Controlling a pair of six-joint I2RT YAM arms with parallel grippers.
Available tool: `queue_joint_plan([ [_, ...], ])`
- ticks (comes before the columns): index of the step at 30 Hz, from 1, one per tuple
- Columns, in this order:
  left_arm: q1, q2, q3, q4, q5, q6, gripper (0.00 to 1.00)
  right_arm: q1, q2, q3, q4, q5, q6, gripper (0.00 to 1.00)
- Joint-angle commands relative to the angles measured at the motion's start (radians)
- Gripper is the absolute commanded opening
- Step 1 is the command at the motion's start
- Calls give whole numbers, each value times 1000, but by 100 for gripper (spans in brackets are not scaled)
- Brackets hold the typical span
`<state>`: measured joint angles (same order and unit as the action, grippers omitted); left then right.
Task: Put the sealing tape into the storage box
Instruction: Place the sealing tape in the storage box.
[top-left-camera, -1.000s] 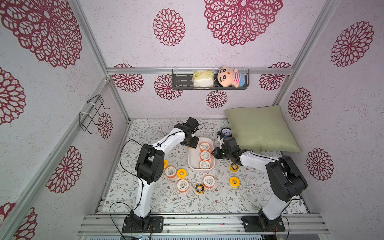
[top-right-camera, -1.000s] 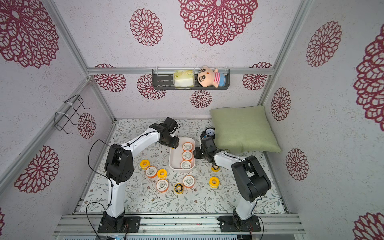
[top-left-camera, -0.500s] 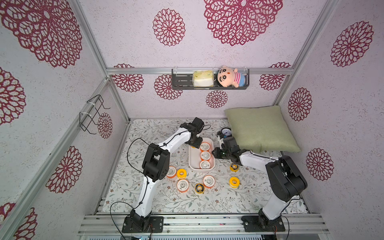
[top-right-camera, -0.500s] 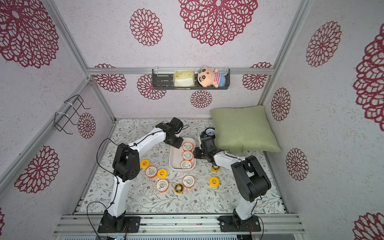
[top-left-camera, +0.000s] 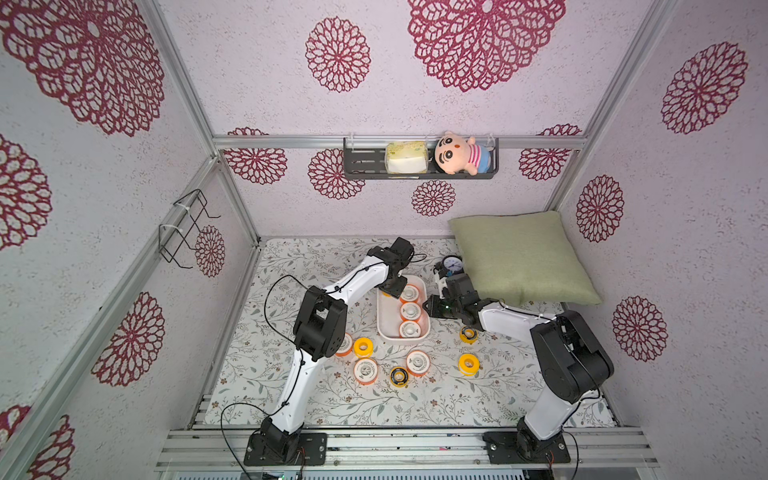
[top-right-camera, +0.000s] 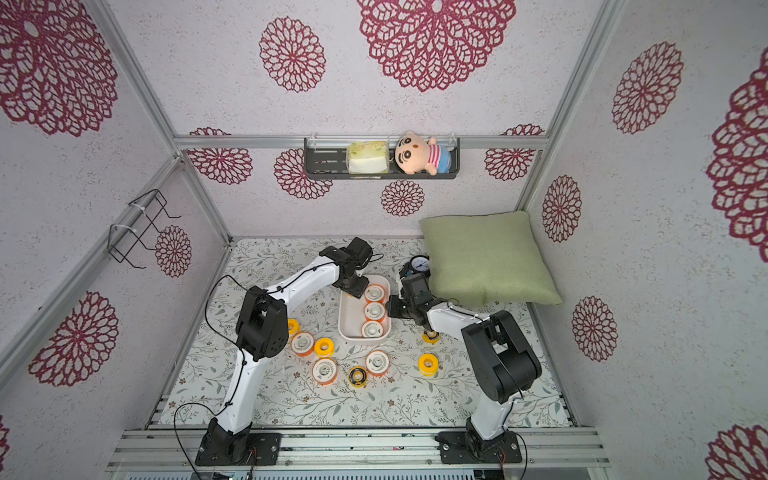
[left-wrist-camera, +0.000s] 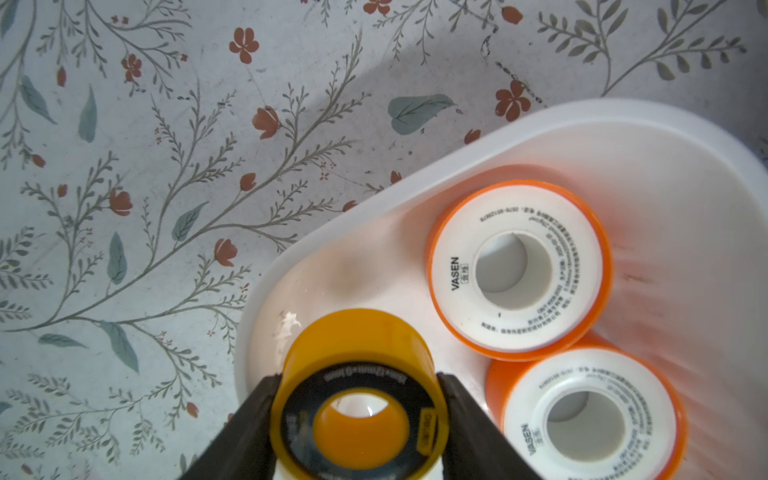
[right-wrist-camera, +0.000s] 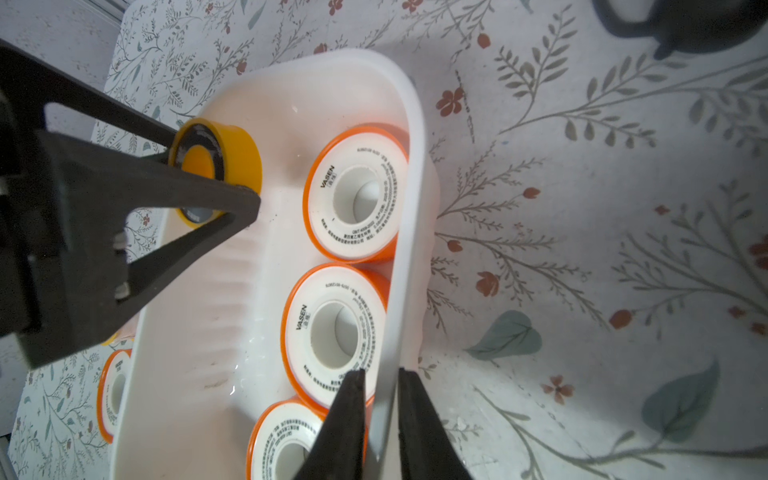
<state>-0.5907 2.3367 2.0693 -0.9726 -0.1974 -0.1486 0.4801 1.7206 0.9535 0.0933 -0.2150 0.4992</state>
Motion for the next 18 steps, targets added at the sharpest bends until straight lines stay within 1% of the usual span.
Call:
queue_joint_plan([
  [1,-8,28,18,-23,-33,11,61,-7,3,26,3,-8,10,20],
  [12,-21,56,25,-22,-55,3,63,-6,2,24,0,-15,11,21],
  [16,-25,59,25,-19,-65,3,68,-6,2,22,0,-18,12,22],
  [18,-26,59,25,-18,-66,4,69,-6,0,19,1,-18,13,22],
])
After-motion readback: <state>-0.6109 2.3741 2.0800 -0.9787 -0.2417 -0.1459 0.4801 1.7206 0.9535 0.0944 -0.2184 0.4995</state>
